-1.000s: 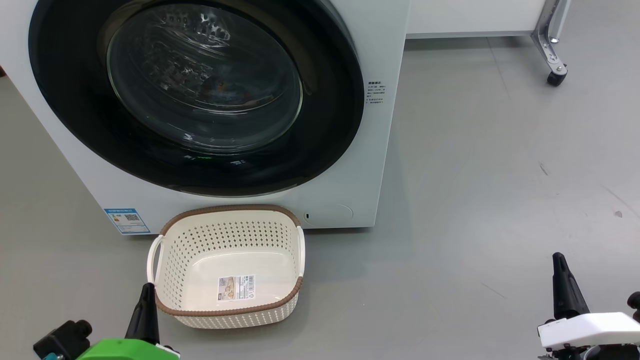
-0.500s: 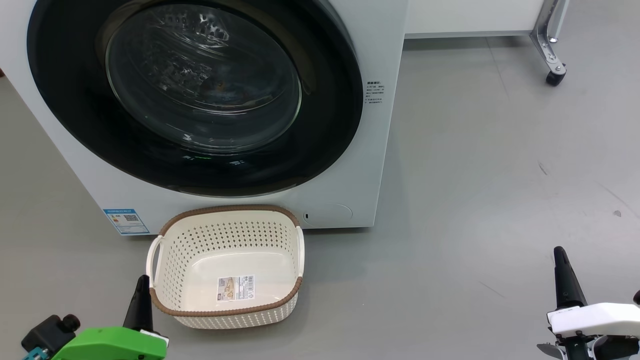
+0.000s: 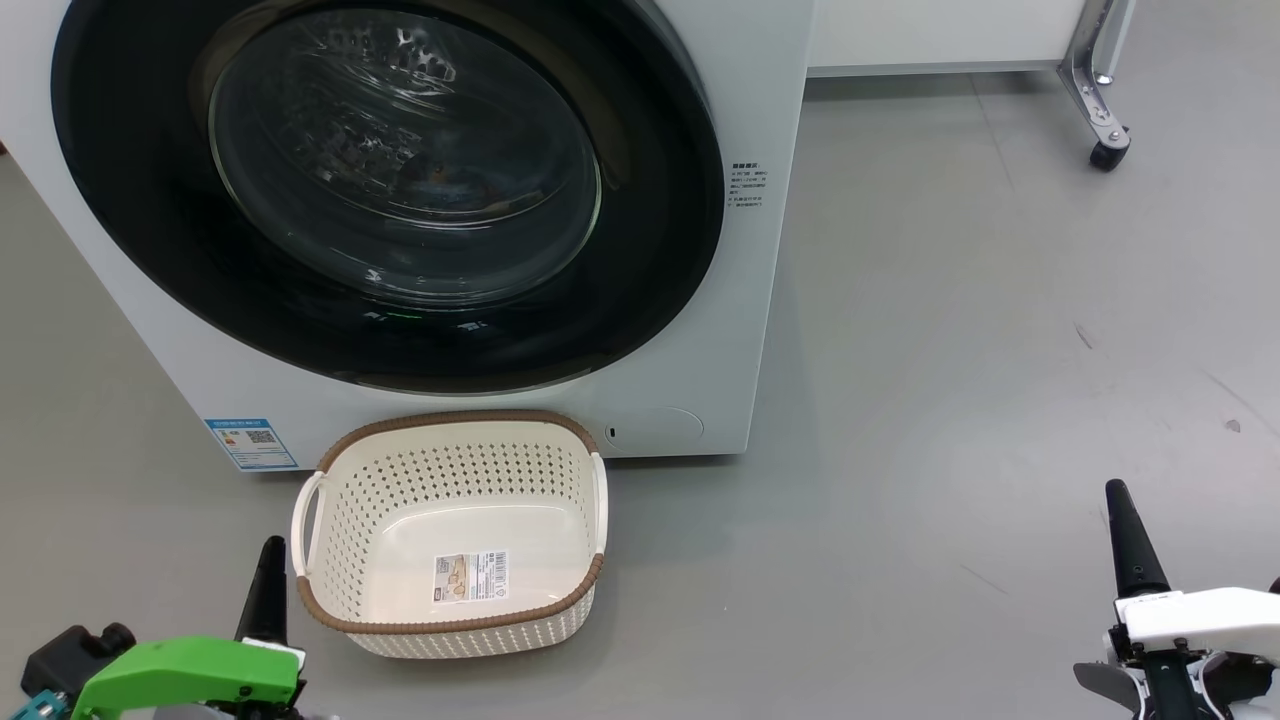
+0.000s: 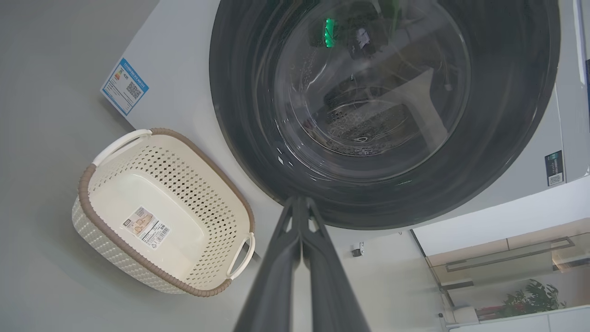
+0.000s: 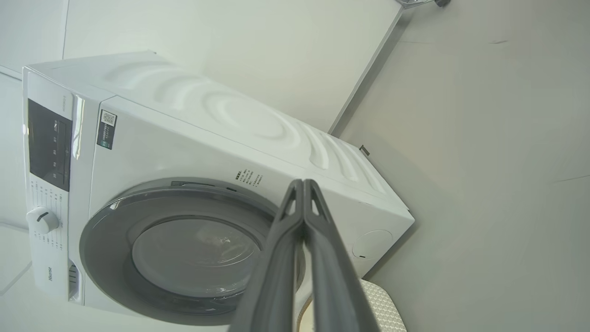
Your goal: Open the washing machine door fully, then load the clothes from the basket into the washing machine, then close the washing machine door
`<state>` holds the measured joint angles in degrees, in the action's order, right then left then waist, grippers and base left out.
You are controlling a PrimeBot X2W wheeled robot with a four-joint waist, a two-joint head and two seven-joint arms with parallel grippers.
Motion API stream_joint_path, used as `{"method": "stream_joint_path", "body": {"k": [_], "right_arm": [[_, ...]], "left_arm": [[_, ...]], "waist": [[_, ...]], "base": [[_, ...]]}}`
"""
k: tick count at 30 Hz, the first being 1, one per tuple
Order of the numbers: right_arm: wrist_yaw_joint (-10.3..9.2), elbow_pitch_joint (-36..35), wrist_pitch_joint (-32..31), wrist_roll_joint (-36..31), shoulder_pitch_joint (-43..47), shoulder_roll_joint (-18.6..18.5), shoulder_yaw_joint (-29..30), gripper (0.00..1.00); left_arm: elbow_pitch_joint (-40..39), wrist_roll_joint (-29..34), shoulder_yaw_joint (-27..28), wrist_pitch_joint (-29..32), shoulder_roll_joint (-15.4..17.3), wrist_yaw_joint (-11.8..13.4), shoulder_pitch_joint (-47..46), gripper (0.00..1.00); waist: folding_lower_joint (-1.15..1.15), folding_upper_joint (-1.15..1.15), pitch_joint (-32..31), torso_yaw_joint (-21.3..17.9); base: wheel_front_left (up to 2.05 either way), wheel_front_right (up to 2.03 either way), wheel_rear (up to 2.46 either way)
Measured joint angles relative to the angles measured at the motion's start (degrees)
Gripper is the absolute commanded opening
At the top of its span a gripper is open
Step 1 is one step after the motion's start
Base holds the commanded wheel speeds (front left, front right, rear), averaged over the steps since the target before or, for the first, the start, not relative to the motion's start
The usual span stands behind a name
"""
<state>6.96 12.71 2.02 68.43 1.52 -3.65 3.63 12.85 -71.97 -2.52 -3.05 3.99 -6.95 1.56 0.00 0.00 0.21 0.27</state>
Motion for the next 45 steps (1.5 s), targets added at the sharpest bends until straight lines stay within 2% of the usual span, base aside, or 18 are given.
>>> {"method": "stream_joint_path", "body": {"k": [30, 45], "right_arm": [[0.01, 2.8, -5.5, 24.8, -4.3, -0.2, 1.0, 0.0], [0.01, 3.1, -5.8, 25.9, -4.7, -0.2, 1.1, 0.0]], "left_arm": [[1.8, -23.4, 1.9, 5.0, 1.0, 0.0, -3.7, 0.0], [2.2, -24.0, 2.0, 5.1, 1.0, 0.0, -4.1, 0.0]], "waist": [[0.0, 0.0, 0.0, -0.3], [0.0, 0.0, 0.0, -0.3]], "base": [[0.0, 0.0, 0.0], [0.0, 0.0, 0.0]]}}
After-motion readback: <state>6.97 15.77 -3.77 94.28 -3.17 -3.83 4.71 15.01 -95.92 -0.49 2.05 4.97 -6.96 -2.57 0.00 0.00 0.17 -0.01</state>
